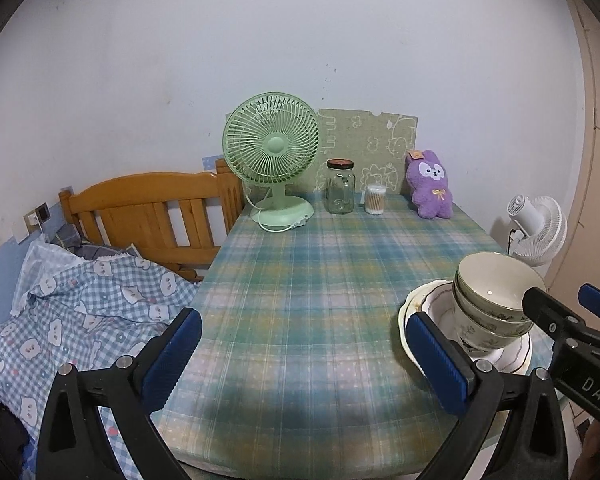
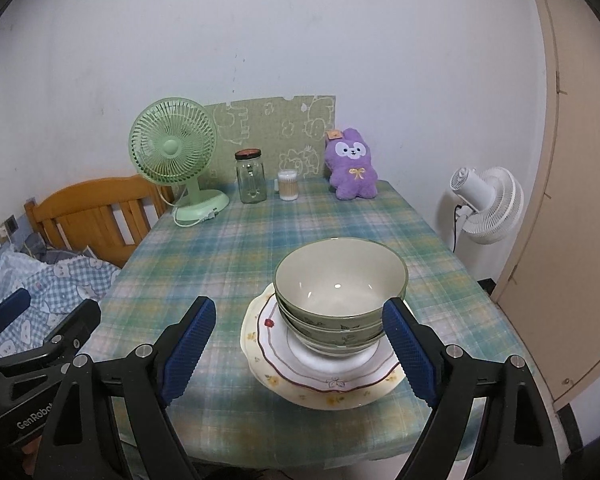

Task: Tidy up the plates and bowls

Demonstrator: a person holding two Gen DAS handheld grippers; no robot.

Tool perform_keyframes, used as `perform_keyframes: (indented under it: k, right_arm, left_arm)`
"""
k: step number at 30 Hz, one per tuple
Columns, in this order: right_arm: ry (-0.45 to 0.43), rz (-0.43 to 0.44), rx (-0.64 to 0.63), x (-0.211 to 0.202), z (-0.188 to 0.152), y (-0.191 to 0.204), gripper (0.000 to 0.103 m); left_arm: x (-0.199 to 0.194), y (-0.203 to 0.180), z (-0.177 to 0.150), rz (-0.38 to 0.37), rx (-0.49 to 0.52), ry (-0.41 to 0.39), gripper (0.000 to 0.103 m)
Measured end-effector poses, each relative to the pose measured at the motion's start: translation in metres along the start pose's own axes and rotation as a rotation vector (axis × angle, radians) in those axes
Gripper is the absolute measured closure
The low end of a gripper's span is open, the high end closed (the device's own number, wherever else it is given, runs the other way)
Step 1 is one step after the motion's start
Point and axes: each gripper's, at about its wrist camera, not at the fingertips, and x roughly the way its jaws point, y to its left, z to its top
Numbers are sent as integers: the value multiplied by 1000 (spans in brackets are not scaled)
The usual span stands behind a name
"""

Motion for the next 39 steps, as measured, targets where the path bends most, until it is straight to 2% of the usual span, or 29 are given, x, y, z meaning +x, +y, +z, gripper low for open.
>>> perform_keyframes:
  k: [13, 39]
  right_arm:
    - [-21, 13, -25, -7, 0, 2, 12]
    - [2, -18, -11, -9, 1, 8, 9]
  left_arm:
    - [-9, 3, -2, 21, -36, -4, 0]
    - [-11, 6, 5, -18, -9, 27, 0]
